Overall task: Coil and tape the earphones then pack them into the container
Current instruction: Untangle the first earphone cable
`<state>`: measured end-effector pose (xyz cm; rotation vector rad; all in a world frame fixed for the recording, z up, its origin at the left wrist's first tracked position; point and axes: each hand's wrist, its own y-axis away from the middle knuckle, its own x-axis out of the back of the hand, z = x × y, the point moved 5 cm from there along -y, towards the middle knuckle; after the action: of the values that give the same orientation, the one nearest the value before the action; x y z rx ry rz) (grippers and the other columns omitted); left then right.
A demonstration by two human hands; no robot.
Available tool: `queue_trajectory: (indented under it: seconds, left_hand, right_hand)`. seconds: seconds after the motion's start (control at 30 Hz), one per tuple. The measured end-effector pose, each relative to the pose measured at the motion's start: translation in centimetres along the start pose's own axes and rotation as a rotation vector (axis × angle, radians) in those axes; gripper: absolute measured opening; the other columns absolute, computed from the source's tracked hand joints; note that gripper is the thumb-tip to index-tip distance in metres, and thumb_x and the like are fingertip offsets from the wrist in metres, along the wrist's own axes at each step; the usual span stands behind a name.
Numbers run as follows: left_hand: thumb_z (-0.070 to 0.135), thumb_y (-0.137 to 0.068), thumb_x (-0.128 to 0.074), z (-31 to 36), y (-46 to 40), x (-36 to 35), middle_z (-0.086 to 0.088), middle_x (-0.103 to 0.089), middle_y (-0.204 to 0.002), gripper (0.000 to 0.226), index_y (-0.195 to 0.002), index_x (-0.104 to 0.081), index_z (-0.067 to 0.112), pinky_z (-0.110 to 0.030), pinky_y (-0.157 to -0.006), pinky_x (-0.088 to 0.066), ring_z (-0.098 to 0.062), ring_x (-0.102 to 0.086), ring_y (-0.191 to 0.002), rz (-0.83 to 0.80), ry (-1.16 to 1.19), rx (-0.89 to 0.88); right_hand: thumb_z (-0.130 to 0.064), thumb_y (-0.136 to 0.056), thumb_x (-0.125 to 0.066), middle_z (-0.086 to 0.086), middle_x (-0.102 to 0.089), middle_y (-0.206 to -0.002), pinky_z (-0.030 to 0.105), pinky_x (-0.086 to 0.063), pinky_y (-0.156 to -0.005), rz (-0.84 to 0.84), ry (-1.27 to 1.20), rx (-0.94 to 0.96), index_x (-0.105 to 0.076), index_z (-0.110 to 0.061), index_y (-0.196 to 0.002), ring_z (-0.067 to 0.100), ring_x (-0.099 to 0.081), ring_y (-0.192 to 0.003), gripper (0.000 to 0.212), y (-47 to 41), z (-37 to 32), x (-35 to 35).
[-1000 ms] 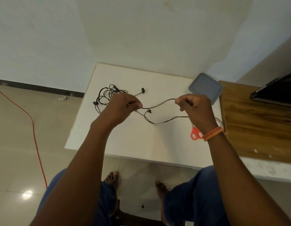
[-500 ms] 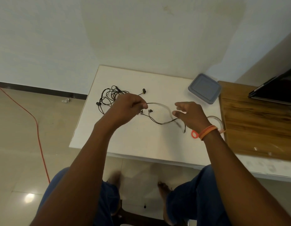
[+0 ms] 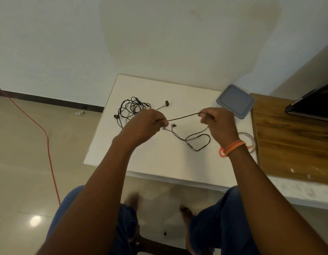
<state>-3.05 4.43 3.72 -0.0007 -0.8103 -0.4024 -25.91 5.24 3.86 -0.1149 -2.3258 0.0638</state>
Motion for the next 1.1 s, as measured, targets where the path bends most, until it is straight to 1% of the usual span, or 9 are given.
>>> queue_trajectory:
  seconds: [0.17, 0.33, 0.4, 0.5, 0.67, 0.8, 0.9, 1.0, 1.1]
  left_hand:
    - [0.022, -0.099, -0.052, -0.7, -0.3, -0.9, 0.014, -0.056, -0.069, 0.023, -0.088, -0.072, 0.019, -0.028, -0.064, -0.040, -0.004, -0.053, -0.067, -0.014, -0.002, 0.044]
    - [0.021, -0.099, -0.052, 1.6, -0.6, -2.6, 0.014, -0.056, -0.066, 0.022, -0.089, -0.071, 0.019, -0.028, -0.061, -0.044, -0.006, -0.054, -0.063, -0.007, 0.043, -0.033]
    - [0.020, -0.099, -0.051, 2.1, -0.7, -2.5, 0.010, -0.057, -0.066, 0.022, -0.084, -0.067, 0.016, -0.035, -0.065, -0.049, -0.015, -0.057, -0.066, 0.029, 0.028, -0.059]
    - [0.023, -0.099, -0.051, 2.5, -0.7, -2.3, -0.002, -0.062, -0.069, 0.024, -0.083, -0.064, 0.011, -0.045, -0.066, -0.050, -0.024, -0.058, -0.069, 0.064, 0.044, -0.074]
    - [0.031, -0.098, -0.054, 2.1, -0.3, -1.5, 0.003, -0.063, -0.074, 0.021, -0.092, -0.070, 0.018, -0.039, -0.070, -0.052, -0.020, -0.060, -0.072, 0.014, -0.049, -0.032]
    - [0.032, -0.098, -0.054, 0.5, 0.0, 0.5, 0.003, -0.065, -0.077, 0.023, -0.091, -0.069, 0.017, -0.034, -0.070, -0.050, -0.020, -0.061, -0.075, 0.076, -0.118, 0.016]
    - [0.028, -0.099, -0.053, -0.4, 0.1, 0.6, 0.006, -0.063, -0.073, 0.027, -0.085, -0.068, 0.010, -0.029, -0.066, -0.046, -0.012, -0.060, -0.070, 0.057, 0.061, 0.054]
    - [0.028, -0.103, -0.046, 0.4, -0.2, -0.5, 0.009, -0.059, -0.071, 0.033, -0.078, -0.063, 0.013, -0.027, -0.068, -0.044, -0.003, -0.056, -0.067, 0.048, 0.244, 0.061]
    - [0.031, -0.104, -0.043, 1.1, -0.5, -1.7, 0.010, -0.055, -0.070, 0.032, -0.076, -0.058, 0.027, -0.034, -0.070, -0.049, -0.007, -0.053, -0.068, 0.049, 0.286, 0.058]
  right_hand:
    - [-0.006, -0.088, -0.059, 0.010, -0.072, -0.110, 0.028, -0.047, -0.095, -0.081, 0.162, -0.287, -0.071, -0.010, -0.113, 0.025, -0.065, -0.108, 0.028, 0.2, 4.2, 0.1]
    - [-0.002, -0.079, -0.061, 0.002, -0.033, -0.156, 0.041, -0.006, -0.122, -0.423, -0.024, 0.008, -0.043, -0.027, -0.145, 0.019, -0.014, -0.149, 0.073, 1.0, -2.1, -2.7]
    - [-0.006, -0.081, -0.058, -0.002, -0.056, -0.140, 0.039, -0.022, -0.120, -0.464, -0.185, 0.034, -0.058, -0.024, -0.134, 0.012, -0.037, -0.140, 0.056, 1.5, -3.6, -3.1]
    - [-0.018, -0.092, -0.061, 0.001, -0.076, -0.093, 0.036, -0.053, -0.088, -0.416, -0.175, 0.089, -0.071, -0.022, -0.114, 0.015, -0.069, -0.093, 0.024, 1.9, -4.1, -3.4]
    - [-0.010, -0.094, -0.060, 0.007, -0.071, -0.069, 0.016, -0.053, -0.074, -0.165, -0.206, -0.004, -0.074, -0.006, -0.105, 0.011, -0.069, -0.068, 0.018, 0.3, -1.9, -0.9]
    - [-0.011, -0.096, -0.054, 0.000, -0.067, -0.064, 0.018, -0.050, -0.060, 0.127, -0.197, -0.358, -0.072, -0.002, -0.099, 0.011, -0.063, -0.058, 0.020, 0.0, 3.3, 2.5]
    - [-0.011, -0.096, -0.052, 0.002, -0.068, -0.066, 0.026, -0.050, -0.065, 0.115, -0.112, -0.435, -0.072, 0.002, -0.097, 0.015, -0.064, -0.064, 0.024, 0.4, 4.4, 2.4]
    - [-0.008, -0.090, -0.055, 0.022, -0.066, -0.111, 0.040, -0.047, -0.097, -0.075, 0.070, -0.373, -0.054, 0.006, -0.129, 0.032, -0.062, -0.105, 0.041, 0.4, 2.7, 0.3]
    - [-0.012, -0.078, -0.064, 0.009, -0.035, -0.153, 0.041, -0.025, -0.118, -0.175, 0.037, -0.174, -0.024, -0.013, -0.153, 0.027, -0.028, -0.144, 0.085, 0.7, -0.4, -1.7]
